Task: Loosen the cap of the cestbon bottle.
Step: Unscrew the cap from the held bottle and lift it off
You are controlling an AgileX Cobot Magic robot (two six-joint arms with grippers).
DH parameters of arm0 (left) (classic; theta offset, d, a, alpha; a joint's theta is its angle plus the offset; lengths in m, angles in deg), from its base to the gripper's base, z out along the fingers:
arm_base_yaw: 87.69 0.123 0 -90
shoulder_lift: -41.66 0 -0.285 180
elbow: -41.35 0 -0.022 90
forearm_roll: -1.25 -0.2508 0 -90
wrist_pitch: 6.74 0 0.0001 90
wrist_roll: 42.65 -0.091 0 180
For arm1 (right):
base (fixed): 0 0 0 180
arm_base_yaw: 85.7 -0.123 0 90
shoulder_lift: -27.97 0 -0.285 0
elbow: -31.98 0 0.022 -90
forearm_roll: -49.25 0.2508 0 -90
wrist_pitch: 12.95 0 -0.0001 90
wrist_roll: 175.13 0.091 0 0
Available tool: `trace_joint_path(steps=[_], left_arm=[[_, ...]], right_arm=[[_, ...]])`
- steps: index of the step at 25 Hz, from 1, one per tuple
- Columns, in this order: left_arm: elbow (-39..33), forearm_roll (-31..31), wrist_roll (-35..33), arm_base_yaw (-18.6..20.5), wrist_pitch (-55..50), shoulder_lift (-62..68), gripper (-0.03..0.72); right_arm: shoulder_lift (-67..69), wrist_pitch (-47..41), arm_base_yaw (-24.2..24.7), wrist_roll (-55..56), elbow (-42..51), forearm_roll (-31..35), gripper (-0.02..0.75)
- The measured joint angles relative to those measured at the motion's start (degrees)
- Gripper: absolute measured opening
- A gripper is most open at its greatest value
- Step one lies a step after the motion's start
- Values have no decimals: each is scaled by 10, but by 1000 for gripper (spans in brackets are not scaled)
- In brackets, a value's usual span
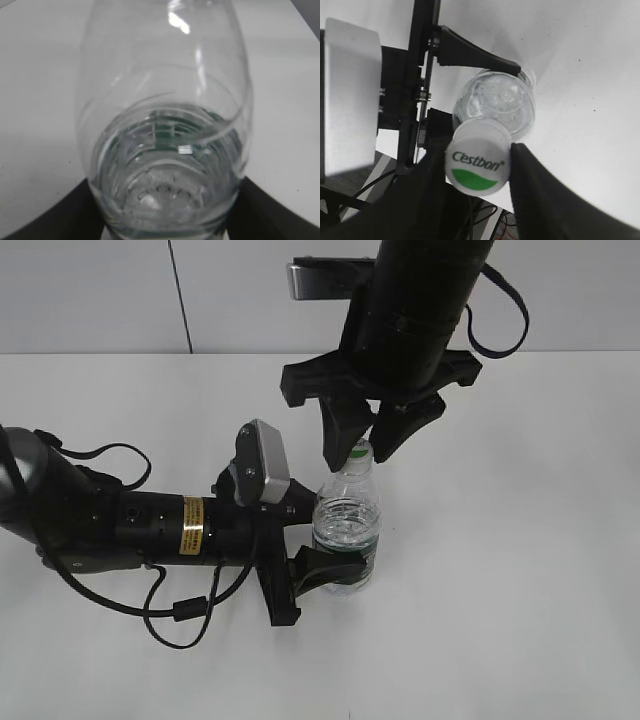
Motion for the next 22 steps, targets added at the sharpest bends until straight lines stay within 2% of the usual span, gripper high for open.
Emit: trace_joint_path(steps=[1, 6, 9, 16, 22], left_arm=[[0, 0, 0, 0, 0, 0, 412], [0, 1, 0, 0, 0, 0, 412], [0, 1, 0, 0, 0, 0, 412], [0, 1, 0, 0, -1, 0, 412], [0, 0, -2, 0, -1, 0, 412]], right_arm=[[0, 0, 0, 0, 0, 1, 300], [0, 0, 0, -13, 0, 1, 299], [0, 0, 0, -65, 0, 1, 299], [0, 0, 0, -312, 0, 1, 299], [0, 0, 0, -575, -1, 0, 299]])
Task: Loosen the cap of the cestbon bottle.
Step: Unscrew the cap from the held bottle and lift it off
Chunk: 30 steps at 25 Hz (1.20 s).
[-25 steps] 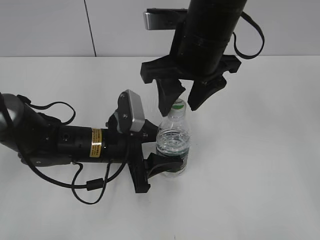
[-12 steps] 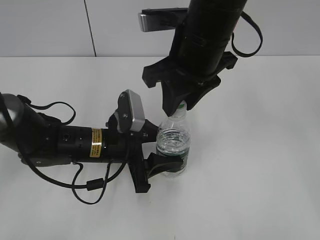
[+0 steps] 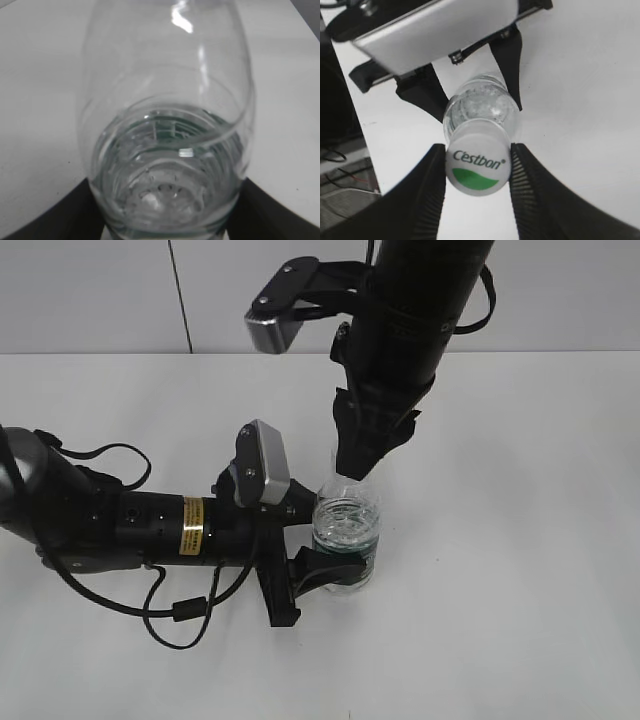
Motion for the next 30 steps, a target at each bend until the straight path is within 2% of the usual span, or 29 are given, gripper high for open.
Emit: trace_joint_path(steps=[3, 5, 22, 25, 30], left_arm=[[0, 0, 0, 0, 0, 0, 412], [0, 0, 0, 0, 0, 0, 412], [0, 0, 0, 0, 0, 0, 412], [0, 0, 0, 0, 0, 0, 412], [0, 0, 1, 0, 0, 0, 412]], right_arm=[[0, 0, 0, -107, 0, 0, 299], [0, 0, 0, -135, -1, 0, 299], [0, 0, 0, -155, -2, -1, 301], [0, 1, 0, -155, -2, -1, 334], [0, 0, 0, -151, -2, 1, 465]])
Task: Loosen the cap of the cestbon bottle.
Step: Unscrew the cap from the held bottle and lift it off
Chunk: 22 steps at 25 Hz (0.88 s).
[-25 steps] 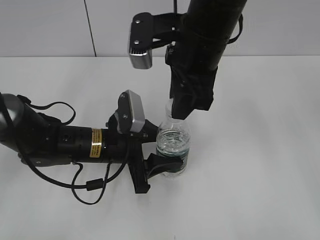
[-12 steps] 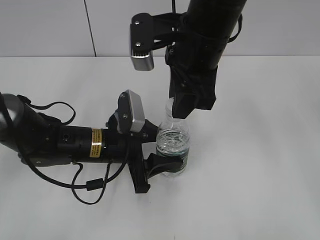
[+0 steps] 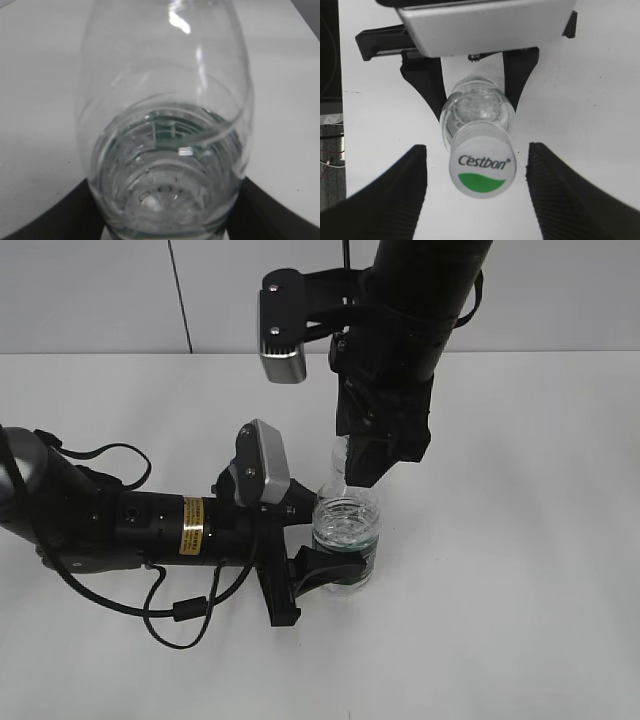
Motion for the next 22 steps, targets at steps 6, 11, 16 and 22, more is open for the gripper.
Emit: trace_joint_path(steps=[6, 11, 16, 22], left_arm=[[0, 0, 0, 0, 0, 0, 412], [0, 0, 0, 0, 0, 0, 412], [0, 0, 0, 0, 0, 0, 412], [0, 0, 0, 0, 0, 0, 412]], right_arm=[[-13, 0, 0, 13, 0, 0, 508], [-32, 0, 0, 150, 0, 1, 508], [-36, 0, 0, 420, 0, 1, 508], [-36, 0, 0, 701, 0, 1, 508]])
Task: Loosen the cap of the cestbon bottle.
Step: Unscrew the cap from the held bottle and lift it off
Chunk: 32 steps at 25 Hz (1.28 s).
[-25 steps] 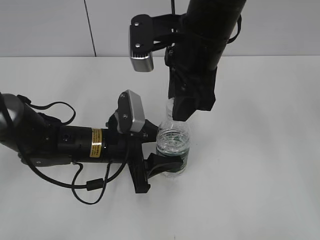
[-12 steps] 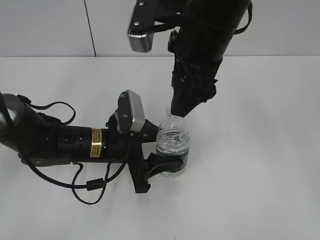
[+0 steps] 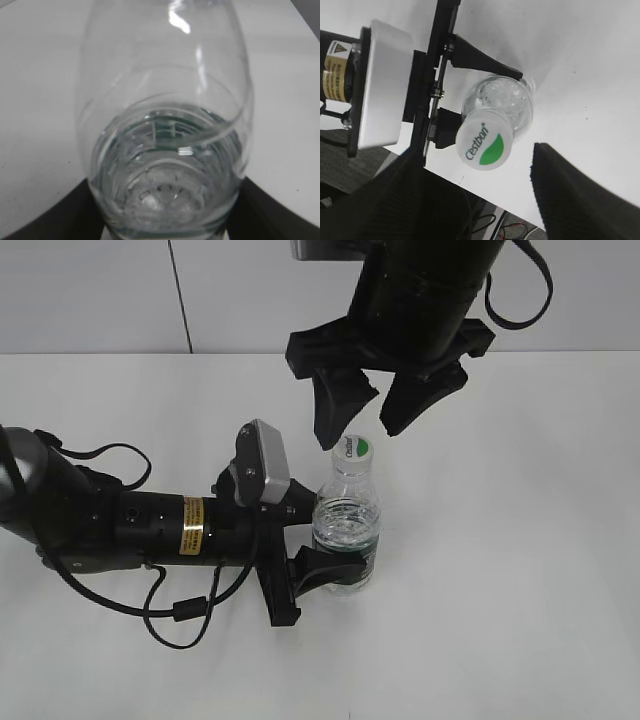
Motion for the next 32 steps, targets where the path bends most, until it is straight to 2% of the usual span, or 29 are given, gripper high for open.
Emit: trace_joint_path(steps=[6, 23, 27, 30, 32], left_arm=[[0, 0, 0, 0, 0, 0, 412], [0, 0, 0, 0, 0, 0, 412], [0, 0, 0, 0, 0, 0, 412], [0, 1, 0, 0, 0, 0, 412], [0, 1, 0, 0, 0, 0, 412]], right_arm=[[2, -1, 0, 43, 0, 0, 508], [41, -1, 0, 46, 0, -1, 459], [41, -1, 0, 46, 0, -1, 396], [41, -1, 0, 46, 0, 0, 316], [41, -1, 0, 46, 0, 0, 303]])
